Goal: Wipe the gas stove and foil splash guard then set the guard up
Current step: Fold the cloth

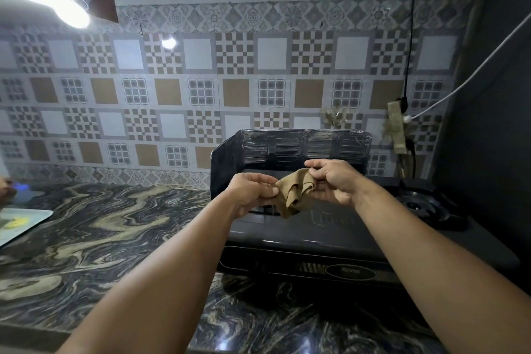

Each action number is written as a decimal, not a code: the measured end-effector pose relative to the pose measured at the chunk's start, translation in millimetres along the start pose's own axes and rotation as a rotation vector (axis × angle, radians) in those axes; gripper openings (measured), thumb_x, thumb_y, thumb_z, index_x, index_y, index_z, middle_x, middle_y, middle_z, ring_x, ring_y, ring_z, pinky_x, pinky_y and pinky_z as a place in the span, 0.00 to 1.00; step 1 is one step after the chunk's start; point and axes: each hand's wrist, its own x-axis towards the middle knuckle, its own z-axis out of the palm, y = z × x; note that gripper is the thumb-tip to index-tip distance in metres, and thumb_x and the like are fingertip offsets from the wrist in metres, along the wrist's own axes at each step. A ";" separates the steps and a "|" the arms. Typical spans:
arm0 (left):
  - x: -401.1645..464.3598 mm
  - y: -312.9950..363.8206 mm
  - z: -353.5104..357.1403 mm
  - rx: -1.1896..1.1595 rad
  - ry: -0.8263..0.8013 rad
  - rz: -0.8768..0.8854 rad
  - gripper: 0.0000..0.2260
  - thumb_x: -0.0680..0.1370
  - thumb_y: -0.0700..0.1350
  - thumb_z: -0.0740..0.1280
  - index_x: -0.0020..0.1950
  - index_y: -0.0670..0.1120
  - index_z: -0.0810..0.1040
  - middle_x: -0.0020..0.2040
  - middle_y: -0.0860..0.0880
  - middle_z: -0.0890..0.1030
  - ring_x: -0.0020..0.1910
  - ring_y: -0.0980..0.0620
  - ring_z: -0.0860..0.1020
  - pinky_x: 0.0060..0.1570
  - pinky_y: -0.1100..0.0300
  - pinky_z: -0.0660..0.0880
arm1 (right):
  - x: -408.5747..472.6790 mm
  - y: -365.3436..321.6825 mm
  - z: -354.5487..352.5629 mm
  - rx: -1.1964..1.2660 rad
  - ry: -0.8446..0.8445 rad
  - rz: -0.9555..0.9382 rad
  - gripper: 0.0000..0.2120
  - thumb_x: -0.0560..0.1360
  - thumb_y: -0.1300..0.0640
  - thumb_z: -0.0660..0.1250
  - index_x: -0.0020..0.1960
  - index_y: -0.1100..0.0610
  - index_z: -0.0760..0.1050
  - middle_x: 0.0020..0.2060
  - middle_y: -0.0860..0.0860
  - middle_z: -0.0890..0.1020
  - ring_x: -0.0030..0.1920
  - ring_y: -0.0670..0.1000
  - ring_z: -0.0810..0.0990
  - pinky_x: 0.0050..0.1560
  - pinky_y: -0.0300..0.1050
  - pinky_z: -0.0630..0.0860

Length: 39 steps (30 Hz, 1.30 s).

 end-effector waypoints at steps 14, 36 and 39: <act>7.2 47.7 12.0 0.270 0.020 0.262 0.09 0.72 0.44 0.74 0.33 0.46 0.81 0.35 0.46 0.80 0.38 0.47 0.76 0.41 0.54 0.77 | -11.1 -1.9 -18.7 -0.330 0.045 -0.074 0.07 0.79 0.60 0.64 0.53 0.58 0.80 0.35 0.51 0.77 0.31 0.45 0.70 0.27 0.38 0.73; 0.5 84.2 10.4 0.251 -0.007 0.431 0.14 0.77 0.49 0.68 0.36 0.42 0.73 0.29 0.47 0.74 0.24 0.55 0.73 0.26 0.66 0.72 | -19.8 20.9 11.1 -0.350 -0.125 -0.383 0.09 0.74 0.65 0.72 0.54 0.64 0.81 0.38 0.52 0.85 0.32 0.42 0.82 0.32 0.35 0.75; 0.8 87.6 9.7 0.252 -0.012 0.425 0.15 0.78 0.49 0.67 0.35 0.42 0.73 0.27 0.48 0.74 0.25 0.54 0.72 0.27 0.65 0.72 | -17.5 16.5 7.8 -0.318 -0.136 -0.326 0.14 0.73 0.60 0.74 0.57 0.59 0.80 0.47 0.55 0.85 0.41 0.45 0.84 0.37 0.37 0.77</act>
